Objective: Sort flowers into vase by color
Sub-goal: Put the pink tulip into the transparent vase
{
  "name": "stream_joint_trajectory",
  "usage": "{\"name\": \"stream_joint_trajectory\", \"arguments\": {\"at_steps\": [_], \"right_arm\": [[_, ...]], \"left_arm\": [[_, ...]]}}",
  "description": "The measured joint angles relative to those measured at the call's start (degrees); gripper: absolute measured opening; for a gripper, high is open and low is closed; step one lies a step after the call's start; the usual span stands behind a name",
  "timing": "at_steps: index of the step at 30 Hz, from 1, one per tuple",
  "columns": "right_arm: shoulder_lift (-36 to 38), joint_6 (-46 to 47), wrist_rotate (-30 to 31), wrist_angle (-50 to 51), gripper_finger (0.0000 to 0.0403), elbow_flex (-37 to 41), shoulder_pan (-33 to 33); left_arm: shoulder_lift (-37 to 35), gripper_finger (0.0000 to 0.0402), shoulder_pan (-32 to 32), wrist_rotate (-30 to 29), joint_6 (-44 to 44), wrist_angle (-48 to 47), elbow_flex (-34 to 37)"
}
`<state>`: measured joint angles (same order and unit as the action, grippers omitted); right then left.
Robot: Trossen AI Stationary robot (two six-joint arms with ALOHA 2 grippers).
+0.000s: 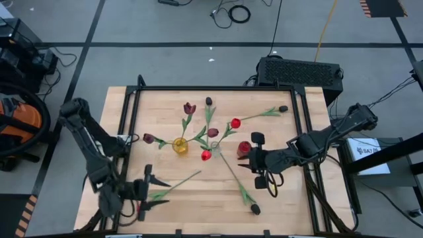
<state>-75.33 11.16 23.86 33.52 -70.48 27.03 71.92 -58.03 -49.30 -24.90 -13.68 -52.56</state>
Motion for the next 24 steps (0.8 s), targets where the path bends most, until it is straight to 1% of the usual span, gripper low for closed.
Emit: {"name": "stream_joint_trajectory", "arguments": {"at_steps": [2, 4, 6, 8, 12, 14, 19, 21, 24], "right_arm": [[0.0, 0.0, 0.0, 0.0, 0.0077, 0.0, 0.1], [0.0, 0.1, 0.0, 0.0, 0.0077, 0.0, 0.1], [0.0, 0.1, 0.0, -0.4, 0.0077, 0.0, 0.1], [0.0, -0.5, 0.0, -0.7, 0.0077, 0.0, 0.1], [0.0, -2.3, 0.0, -2.0, 0.0077, 0.0, -0.2], [0.0, -2.9, 0.1, -2.2, 0.0077, 0.0, -0.3], [-0.1, -3.8, 0.1, -2.1, 0.0077, 0.0, -0.3], [-0.1, -4.6, 0.1, -2.1, 0.0077, 0.0, -0.3], [-0.1, -5.9, 0.1, -2.1, 0.0077, 0.0, -0.3]], "left_arm": [[1.9, 0.0234, -0.4, 0.2, -10.4, -5.5, 0.0], [4.3, 0.0233, -0.5, 2.2, -18.6, -9.8, 0.0], [6.7, 0.0232, -0.5, 4.6, -24.0, -12.4, 0.0], [9.1, 0.0232, -0.3, 5.2, -28.1, -13.6, 0.0], [13.3, 0.0232, 0.8, 5.5, -39.4, -16.3, 0.0], [15.4, 0.0233, 1.4, 6.3, -43.1, -17.7, 0.0], [19.6, 0.0248, 2.7, 12.8, -47.9, -18.6, 0.0], [20.9, 0.0257, 3.0, 15.3, -48.4, -19.1, 0.0], [22.6, 0.0266, 3.2, 17.4, -48.3, -19.0, 0.0]]}}
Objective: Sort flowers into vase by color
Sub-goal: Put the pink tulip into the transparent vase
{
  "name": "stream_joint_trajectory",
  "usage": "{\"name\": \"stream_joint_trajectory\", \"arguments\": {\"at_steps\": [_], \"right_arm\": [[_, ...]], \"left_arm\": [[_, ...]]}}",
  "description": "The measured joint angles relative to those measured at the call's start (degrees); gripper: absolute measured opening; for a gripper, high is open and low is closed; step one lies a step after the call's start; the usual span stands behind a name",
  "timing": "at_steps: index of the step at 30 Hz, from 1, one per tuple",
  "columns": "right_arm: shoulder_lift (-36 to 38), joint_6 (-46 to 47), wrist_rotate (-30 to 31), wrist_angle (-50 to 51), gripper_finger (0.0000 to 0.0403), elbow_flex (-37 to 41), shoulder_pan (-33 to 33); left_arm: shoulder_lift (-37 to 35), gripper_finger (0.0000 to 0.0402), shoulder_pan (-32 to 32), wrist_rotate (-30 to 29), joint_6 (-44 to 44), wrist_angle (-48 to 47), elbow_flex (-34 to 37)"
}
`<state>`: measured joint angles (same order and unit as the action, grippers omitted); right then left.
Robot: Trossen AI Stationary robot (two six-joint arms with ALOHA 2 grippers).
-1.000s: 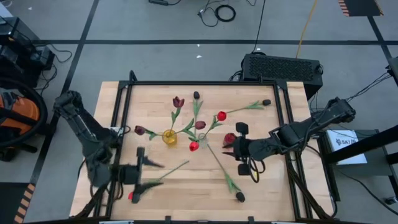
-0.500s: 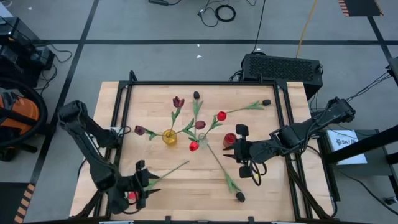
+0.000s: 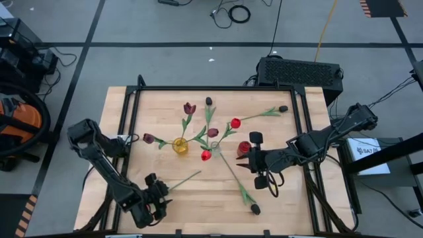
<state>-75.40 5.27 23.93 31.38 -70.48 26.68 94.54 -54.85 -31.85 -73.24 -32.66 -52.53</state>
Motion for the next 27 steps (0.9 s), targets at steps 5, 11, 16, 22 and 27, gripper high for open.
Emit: {"name": "stream_joint_trajectory", "arguments": {"at_steps": [5, 11, 16, 22, 27], "right_arm": [[0.0, -1.3, 0.0, -0.4, 0.0077, 0.0, 0.0], [0.0, -1.5, 0.0, -0.4, 0.0077, 0.0, 0.0], [0.0, -1.5, 0.0, -0.4, 0.0077, 0.0, 0.0], [0.0, -1.5, 0.0, -0.4, 0.0077, 0.0, 0.0], [0.0, -1.2, 0.0, -0.4, 0.0077, 0.0, 0.0]], "left_arm": [[2.3, 0.0267, 0.0, 0.4, -0.1, -0.3, 0.0], [2.8, 0.0254, -0.1, 2.4, -0.5, -2.4, 2.5], [2.8, 0.022, -0.5, 3.8, -1.4, -0.7, 4.6], [2.6, 0.0172, -0.7, 4.5, -1.5, 3.6, 7.0], [2.5, 0.0127, -0.7, 4.4, -1.2, 4.0, 7.5]]}}
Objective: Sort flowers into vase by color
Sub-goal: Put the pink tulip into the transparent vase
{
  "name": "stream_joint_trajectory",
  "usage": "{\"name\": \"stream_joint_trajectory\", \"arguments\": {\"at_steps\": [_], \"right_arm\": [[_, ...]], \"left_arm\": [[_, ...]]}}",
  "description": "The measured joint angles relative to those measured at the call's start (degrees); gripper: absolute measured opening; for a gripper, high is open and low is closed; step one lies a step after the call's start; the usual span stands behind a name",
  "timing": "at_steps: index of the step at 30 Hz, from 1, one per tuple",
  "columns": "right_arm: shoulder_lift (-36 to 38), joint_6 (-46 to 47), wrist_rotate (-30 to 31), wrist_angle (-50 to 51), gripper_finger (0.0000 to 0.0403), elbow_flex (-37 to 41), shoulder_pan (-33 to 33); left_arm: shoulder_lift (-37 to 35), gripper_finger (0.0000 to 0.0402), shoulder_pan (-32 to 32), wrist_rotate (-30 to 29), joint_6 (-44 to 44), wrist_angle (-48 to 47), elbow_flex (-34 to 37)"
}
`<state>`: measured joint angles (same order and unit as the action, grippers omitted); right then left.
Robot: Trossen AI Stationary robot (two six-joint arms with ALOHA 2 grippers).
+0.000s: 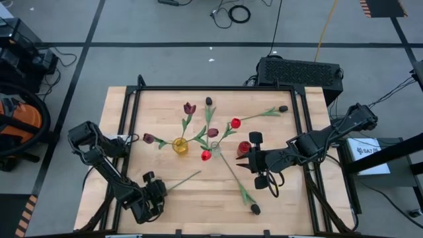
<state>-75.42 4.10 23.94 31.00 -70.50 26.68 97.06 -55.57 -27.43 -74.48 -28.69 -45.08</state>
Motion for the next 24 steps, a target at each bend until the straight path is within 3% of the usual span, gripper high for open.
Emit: {"name": "stream_joint_trajectory", "arguments": {"at_steps": [9, 17, 24], "right_arm": [[0.1, 0.1, 0.0, -1.2, 0.0077, 0.0, 0.4], [0.6, 0.1, -0.7, -7.7, 0.0077, 0.0, 1.4], [-1.7, -2.0, -17.2, -22.7, 0.0077, -0.1, 1.9]], "left_arm": [[-2.6, 0.004, 0.0, 2.9, -0.1, -0.7, 0.1], [-8.7, 0.0022, 0.0, 4.3, 5.8, -1.2, -3.0], [-11.9, 0.0021, 0.6, 0.2, 15.1, -0.8, -7.3]]}}
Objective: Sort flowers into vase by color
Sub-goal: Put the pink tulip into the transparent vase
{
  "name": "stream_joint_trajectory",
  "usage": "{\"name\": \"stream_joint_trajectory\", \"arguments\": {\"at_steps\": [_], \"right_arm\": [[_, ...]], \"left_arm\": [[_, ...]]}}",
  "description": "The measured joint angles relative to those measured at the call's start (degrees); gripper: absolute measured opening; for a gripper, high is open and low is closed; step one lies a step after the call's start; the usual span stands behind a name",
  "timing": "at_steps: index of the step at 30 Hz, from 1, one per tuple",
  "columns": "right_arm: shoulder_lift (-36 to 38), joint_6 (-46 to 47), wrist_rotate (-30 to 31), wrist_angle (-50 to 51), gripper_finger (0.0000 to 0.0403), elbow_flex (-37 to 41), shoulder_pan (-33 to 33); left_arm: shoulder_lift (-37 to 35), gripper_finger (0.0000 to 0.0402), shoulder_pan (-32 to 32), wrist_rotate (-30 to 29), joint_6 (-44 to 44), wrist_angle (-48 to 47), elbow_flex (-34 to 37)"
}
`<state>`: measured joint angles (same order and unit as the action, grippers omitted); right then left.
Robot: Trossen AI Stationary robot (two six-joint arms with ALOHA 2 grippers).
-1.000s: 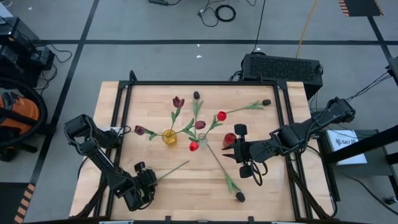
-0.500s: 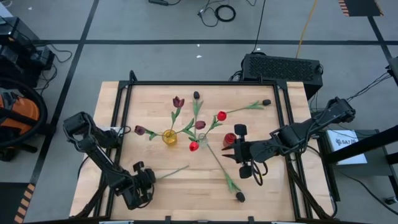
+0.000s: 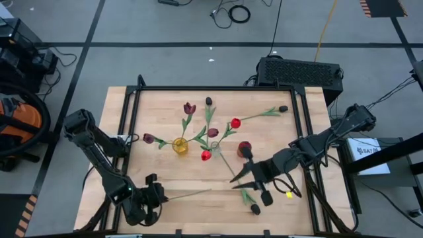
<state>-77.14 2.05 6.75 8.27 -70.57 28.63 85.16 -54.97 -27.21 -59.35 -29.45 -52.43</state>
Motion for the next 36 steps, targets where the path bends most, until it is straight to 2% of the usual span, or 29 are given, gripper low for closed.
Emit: {"name": "stream_joint_trajectory", "arguments": {"at_steps": [4, 7, 11, 15, 18, 24, 36], "right_arm": [[-2.5, 0.3, -0.2, -5.2, 0.0077, -0.2, 0.4], [-5.8, 0.2, -0.3, -3.4, 0.0077, -3.0, 0.4], [-11.0, -0.3, 2.2, 4.1, 0.0078, -10.0, 0.6], [-17.1, -0.7, 4.1, 13.7, 0.0078, -15.6, 0.6], [-20.9, -0.8, 4.0, 16.9, 0.0078, -18.4, 0.1], [-25.7, -0.9, 4.0, 20.6, 0.0078, -23.1, -1.4], [-26.2, 0.2, 4.5, 22.5, 0.0078, -23.6, -1.8]], "left_arm": [[-0.1, 0.002, 1.3, 0.0, 5.0, -1.3, -3.2], [-0.1, 0.002, 3.0, -0.1, 9.1, -1.7, -5.3], [-0.1, 0.002, 5.8, -0.1, 16.2, -2.2, -8.8], [-0.1, 0.002, 9.2, 0.7, 22.0, -6.9, -14.5], [-0.1, 0.002, 11.1, 0.9, 25.3, -10.9, -19.0], [-0.1, 0.002, 13.8, 4.9, 28.8, -15.1, -23.8], [-0.1, 0.002, 16.6, 6.1, 29.9, -17.7, -24.2]]}}
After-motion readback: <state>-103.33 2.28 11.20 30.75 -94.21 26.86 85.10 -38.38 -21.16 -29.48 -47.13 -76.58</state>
